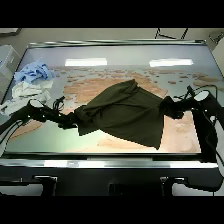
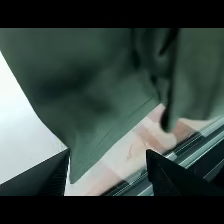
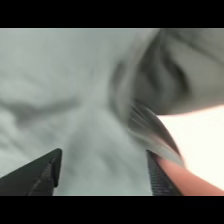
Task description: Fold the clothes and pants, and hang the long-sleeved shirts on hangers.
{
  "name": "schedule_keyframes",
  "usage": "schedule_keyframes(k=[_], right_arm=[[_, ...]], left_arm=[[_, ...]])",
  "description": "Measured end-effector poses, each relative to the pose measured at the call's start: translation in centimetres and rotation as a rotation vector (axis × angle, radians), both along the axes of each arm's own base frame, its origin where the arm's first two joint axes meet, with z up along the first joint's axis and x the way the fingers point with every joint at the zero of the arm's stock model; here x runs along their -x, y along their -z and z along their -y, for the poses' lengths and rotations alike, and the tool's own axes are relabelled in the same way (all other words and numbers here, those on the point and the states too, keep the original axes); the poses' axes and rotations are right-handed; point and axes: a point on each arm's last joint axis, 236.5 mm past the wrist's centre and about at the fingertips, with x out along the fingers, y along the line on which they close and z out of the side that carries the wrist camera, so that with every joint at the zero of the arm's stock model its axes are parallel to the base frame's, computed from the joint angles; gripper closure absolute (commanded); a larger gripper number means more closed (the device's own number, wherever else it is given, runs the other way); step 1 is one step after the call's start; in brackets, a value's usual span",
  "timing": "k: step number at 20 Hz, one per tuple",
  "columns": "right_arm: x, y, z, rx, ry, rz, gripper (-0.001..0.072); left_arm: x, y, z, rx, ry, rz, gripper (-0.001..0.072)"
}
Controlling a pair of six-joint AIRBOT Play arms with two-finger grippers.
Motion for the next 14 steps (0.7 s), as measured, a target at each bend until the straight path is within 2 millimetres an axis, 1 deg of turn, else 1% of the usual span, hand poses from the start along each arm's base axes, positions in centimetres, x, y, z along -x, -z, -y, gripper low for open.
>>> schedule_keyframes(k=[2, 3, 4, 5, 7, 9, 11, 14], right_arm=[[3.9, 0.4, 1.3, -0.016, -0.068, -0.131, 0.008], [6.2, 0.7, 1.8, -0.027, -0.096, -0.199, 0.0022], [8.2, 0.9, 2.0, -0.037, -0.123, -0.252, 0.0004], [10.1, 1.1, 1.8, -0.052, -0.147, -0.293, 0.0003], [13.0, 1.5, 0.8, -0.082, -0.179, -0.338, 0.0002], [15.0, 2.0, -0.4, -0.12, -0.191, -0.36, 0.0003], [16.4, 2.4, -1.4, -0.156, -0.194, -0.376, 0.0003], [17.3, 3.1, -2.6, -0.195, -0.183, -0.38, 0.0004]], left_arm=[[-2.2, -2.0, -1.5, 0.002, -0.013, 0.061, 0.0163], [-3.5, -2.7, -2.6, -0.016, -0.022, 0.099, 0.0164], [-4.5, -3.0, -3.9, -0.044, -0.028, 0.127, 0.0163], [-5.4, -3.0, -4.9, -0.073, -0.036, 0.149, 0.0163], [-6.8, -2.3, -6.1, -0.114, -0.055, 0.167, 0.0163], [-7.9, -0.9, -6.7, -0.138, -0.07, 0.168, 0.0163], [-8.6, 0.5, -6.5, -0.131, -0.083, 0.152, 0.0164], [-9.4, 2.2, -5.5, -0.094, -0.114, 0.124, 0.0164]])
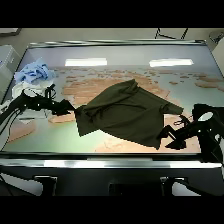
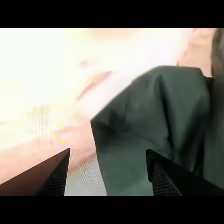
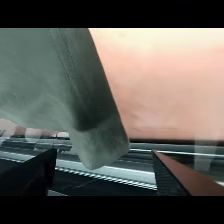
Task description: Fold the clothes and pants, and hang the long-sleeved shirts on hangers.
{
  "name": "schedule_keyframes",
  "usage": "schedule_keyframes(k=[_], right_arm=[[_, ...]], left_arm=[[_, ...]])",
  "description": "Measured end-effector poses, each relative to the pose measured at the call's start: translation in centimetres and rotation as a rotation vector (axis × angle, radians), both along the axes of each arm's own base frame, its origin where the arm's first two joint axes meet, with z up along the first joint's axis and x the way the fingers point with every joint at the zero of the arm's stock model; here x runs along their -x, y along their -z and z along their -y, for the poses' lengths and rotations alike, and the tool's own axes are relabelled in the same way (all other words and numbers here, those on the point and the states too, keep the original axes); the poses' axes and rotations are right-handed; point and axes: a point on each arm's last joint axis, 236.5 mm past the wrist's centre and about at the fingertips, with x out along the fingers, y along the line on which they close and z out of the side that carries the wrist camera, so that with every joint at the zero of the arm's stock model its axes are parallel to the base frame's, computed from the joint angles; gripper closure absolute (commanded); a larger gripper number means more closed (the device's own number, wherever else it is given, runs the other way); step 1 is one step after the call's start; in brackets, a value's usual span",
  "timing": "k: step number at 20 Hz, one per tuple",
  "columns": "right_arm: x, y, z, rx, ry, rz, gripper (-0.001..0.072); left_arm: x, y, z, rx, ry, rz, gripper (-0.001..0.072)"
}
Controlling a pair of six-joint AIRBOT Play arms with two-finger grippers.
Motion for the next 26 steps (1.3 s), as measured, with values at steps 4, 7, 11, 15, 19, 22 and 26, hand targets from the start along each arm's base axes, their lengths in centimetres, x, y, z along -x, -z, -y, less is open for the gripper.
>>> schedule_keyframes(k=[4, 7, 11, 15, 19, 22, 26], right_arm=[[-0.2, 0.9, -1.1, -0.029, 0.048, 0.025, 0.0008], [-0.6, 1.1, -2.4, -0.041, 0.047, 0.045, 0.0108], [-1.6, 2.2, -4.2, 0.011, -0.002, 0.094, 0.0675], [-3.9, 0.4, -4.8, 0.037, -0.054, 0.175, 0.0676], [-12.7, -10.5, -1.8, 0.199, -0.135, 0.54, 0.0675], [-18.8, -28.2, 1.3, 0.416, -0.098, 1.016, 0.0675], [-14.7, -51.2, 2.7, 0.599, 0.081, 1.565, 0.0675]], left_arm=[[-0.8, 0.6, 2.0, 0.062, -0.026, -0.008, 0.0216], [-0.9, 1.7, 2.9, 0.046, -0.019, -0.012, 0.0681], [-0.8, 1.0, 3.9, 0.062, -0.007, -0.007, 0.0684], [-1.9, -4.3, 3.9, 0.072, 0.009, 0.116, 0.0685], [-5.1, -20.1, 1.5, 0.035, -0.009, 0.503, 0.0684], [-4.1, -37.5, -1.5, -0.033, -0.091, 0.914, 0.0684], [5.9, -58.0, -3.7, -0.091, -0.271, 1.421, 0.0684]])
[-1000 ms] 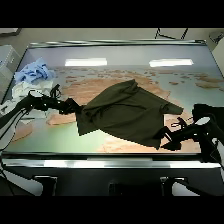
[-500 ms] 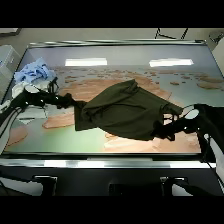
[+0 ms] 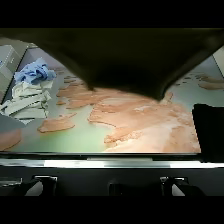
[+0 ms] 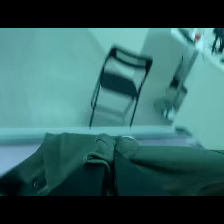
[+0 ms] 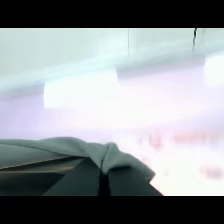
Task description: Fold the clothes and pants, and hang the long-sleeved shirts on hangers.
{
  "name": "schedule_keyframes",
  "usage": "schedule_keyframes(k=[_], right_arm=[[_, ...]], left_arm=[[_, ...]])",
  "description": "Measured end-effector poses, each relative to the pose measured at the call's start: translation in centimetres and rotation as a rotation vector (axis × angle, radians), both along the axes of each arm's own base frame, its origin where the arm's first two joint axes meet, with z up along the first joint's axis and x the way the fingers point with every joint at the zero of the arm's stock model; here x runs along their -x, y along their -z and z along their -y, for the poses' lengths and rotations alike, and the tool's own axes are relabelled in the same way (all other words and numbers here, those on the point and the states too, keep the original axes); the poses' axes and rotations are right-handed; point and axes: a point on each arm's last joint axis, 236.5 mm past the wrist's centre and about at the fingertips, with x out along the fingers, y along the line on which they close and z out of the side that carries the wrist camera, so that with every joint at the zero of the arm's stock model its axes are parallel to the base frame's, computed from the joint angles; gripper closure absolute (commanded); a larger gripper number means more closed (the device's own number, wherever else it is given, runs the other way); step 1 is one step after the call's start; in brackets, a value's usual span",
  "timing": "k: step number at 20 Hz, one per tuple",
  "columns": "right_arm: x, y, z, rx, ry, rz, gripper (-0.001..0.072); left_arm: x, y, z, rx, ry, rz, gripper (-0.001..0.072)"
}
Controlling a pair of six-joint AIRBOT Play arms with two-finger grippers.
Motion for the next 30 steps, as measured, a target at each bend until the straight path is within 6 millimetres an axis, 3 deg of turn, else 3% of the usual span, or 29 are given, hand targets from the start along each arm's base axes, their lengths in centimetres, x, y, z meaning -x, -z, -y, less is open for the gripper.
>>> schedule_keyframes(k=[2, 3, 6, 9, 10, 12, 14, 16, 19, 21, 24, 27, 28, 29, 30], right_arm=[[4.0, -7.1, -0.3, -0.012, 0.017, 0.208, 0.0674], [5.7, -9.6, -0.7, -0.027, 0.012, 0.289, 0.0674], [9.2, -14.8, -1.9, -0.083, -0.025, 0.467, 0.0675], [9.6, -15.7, -2.5, -0.115, -0.051, 0.494, 0.0675], [9.0, -14.8, -2.7, -0.116, -0.059, 0.458, 0.0675], [6.6, -11.2, -2.8, -0.108, -0.072, 0.317, 0.0675], [2.7, -4.8, -2.7, -0.093, -0.084, 0.098, 0.0674], [-1.7, 3.3, -2.1, -0.094, -0.083, -0.135, 0.0674], [-7.9, 16.2, -0.9, -0.148, -0.057, -0.403, 0.0674], [-11.0, 24.5, -0.2, -0.224, -0.013, -0.542, 0.0675], [-13.0, 34.4, -0.6, -0.359, 0.033, -0.732, 0.0674], [-13.2, 40.3, -2.0, -0.478, 0.042, -0.867, 0.0662], [-13.0, 41.2, -2.4, -0.5, 0.038, -0.895, 0.0577], [-12.9, 41.8, -2.6, -0.519, 0.035, -0.917, 0.0415], [-12.7, 41.9, -2.6, -0.532, 0.032, -0.931, 0.0252]], left_arm=[[6.1, -6.5, 0.1, 0.013, -0.055, 0.204, 0.0684], [8.6, -8.7, 0.3, 0.023, -0.071, 0.278, 0.0684], [14.2, -12.9, 0.3, 0.047, -0.115, 0.442, 0.0684], [15.6, -14.0, 0.0, 0.054, -0.134, 0.489, 0.0684], [15.0, -13.6, -0.1, 0.044, -0.139, 0.474, 0.0684], [11.9, -11.3, -0.4, 0.0, -0.143, 0.383, 0.0684], [6.9, -6.6, -0.9, -0.037, -0.127, 0.217, 0.0684], [1.3, 0.1, -1.7, -0.051, -0.104, 0.018, 0.0684], [-7.1, 14.7, -2.6, -0.047, -0.059, -0.322, 0.0683], [-11.0, 25.0, -2.5, -0.022, -0.041, -0.523, 0.0683], [-13.6, 38.4, -0.7, 0.024, 0.003, -0.78, 0.068], [-13.1, 46.3, 2.8, 0.096, 0.09, -0.967, 0.0678], [-12.7, 47.8, 3.8, 0.112, 0.117, -1.012, 0.0612], [-12.3, 48.6, 4.3, 0.126, 0.136, -1.04, 0.0434], [-12.0, 49.2, 4.6, 0.136, 0.153, -1.065, 0.0152]])
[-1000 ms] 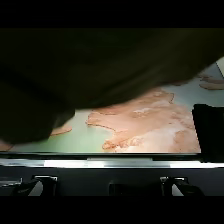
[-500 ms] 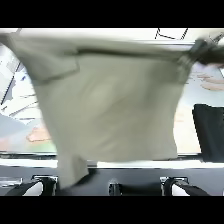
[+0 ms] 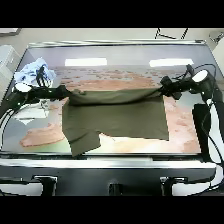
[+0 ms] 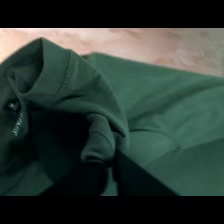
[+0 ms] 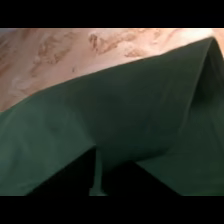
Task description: Fold the clothes and pants, and hang the long-sleeved shirts on hangers.
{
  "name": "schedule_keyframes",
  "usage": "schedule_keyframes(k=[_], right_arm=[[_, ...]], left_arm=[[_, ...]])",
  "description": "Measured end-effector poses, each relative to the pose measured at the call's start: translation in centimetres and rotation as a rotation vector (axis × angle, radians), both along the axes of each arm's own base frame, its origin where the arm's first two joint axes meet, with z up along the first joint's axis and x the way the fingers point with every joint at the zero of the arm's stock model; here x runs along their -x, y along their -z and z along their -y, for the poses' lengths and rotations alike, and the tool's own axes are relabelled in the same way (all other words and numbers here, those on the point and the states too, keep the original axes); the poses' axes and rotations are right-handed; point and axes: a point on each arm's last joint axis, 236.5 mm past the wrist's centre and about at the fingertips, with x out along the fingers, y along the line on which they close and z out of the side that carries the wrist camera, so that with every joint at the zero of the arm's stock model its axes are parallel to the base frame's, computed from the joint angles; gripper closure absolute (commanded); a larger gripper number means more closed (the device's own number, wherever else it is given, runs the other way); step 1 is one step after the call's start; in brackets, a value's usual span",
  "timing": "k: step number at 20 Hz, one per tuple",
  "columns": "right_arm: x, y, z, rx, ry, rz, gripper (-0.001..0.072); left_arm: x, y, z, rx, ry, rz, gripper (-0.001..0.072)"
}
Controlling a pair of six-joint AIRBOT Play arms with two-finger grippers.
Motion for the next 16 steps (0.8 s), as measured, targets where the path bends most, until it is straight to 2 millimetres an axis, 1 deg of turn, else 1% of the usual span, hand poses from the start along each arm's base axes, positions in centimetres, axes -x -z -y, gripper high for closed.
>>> schedule_keyframes(k=[1, 2, 3, 5, 6, 7, 8, 9, 10, 12, 13, 14, 16], right_arm=[[0.2, -0.2, 0.5, -0.002, -0.006, -0.006, 0.0197], [0.6, -0.6, 1.4, 0.001, -0.017, -0.011, 0.0198], [1.4, -1.0, 2.6, 0.008, -0.028, -0.027, 0.0199], [4.3, -0.9, 6.3, 0.055, -0.04, -0.108, 0.0198], [6.6, -0.3, 8.1, 0.08, -0.044, -0.178, 0.0198], [8.9, 0.4, 9.4, 0.094, -0.05, -0.249, 0.0197], [11.2, 1.3, 10.3, 0.096, -0.053, -0.317, 0.0198], [13.1, 2.0, 10.7, 0.096, -0.056, -0.371, 0.0198], [14.9, 2.9, 10.9, 0.095, -0.062, -0.414, 0.0199], [17.4, 4.2, 10.4, 0.066, -0.071, -0.476, 0.0199], [18.2, 4.7, 10.1, 0.054, -0.078, -0.495, 0.0199], [18.8, 5.0, 9.8, 0.04, -0.084, -0.508, 0.0199], [19.5, 5.3, 9.2, 0.015, -0.094, -0.517, 0.0199]], left_arm=[[0.3, 0.0, -0.2, 0.016, 0.008, -0.018, 0.0093], [0.5, -0.3, -0.8, 0.032, 0.018, -0.034, 0.0114], [0.8, -0.6, -1.9, 0.038, 0.022, -0.055, 0.012], [2.8, -0.2, -5.3, 0.019, 0.012, -0.158, 0.0124], [4.6, 0.6, -7.3, -0.006, 0.007, -0.234, 0.0125], [6.5, 1.6, -9.0, -0.031, 0.002, -0.309, 0.0126], [8.8, 2.8, -10.4, -0.046, -0.006, -0.389, 0.0128], [10.8, 3.9, -11.2, -0.048, -0.011, -0.455, 0.0215], [12.9, 5.0, -11.4, -0.037, -0.01, -0.517, 0.0249], [16.0, 6.7, -10.6, 0.01, 0.012, -0.588, 0.0249], [16.9, 7.4, -9.9, 0.04, 0.019, -0.605, 0.0249], [17.5, 8.0, -9.2, 0.063, 0.02, -0.61, 0.0249], [18.0, 8.8, -7.9, 0.095, 0.024, -0.611, 0.0249]])
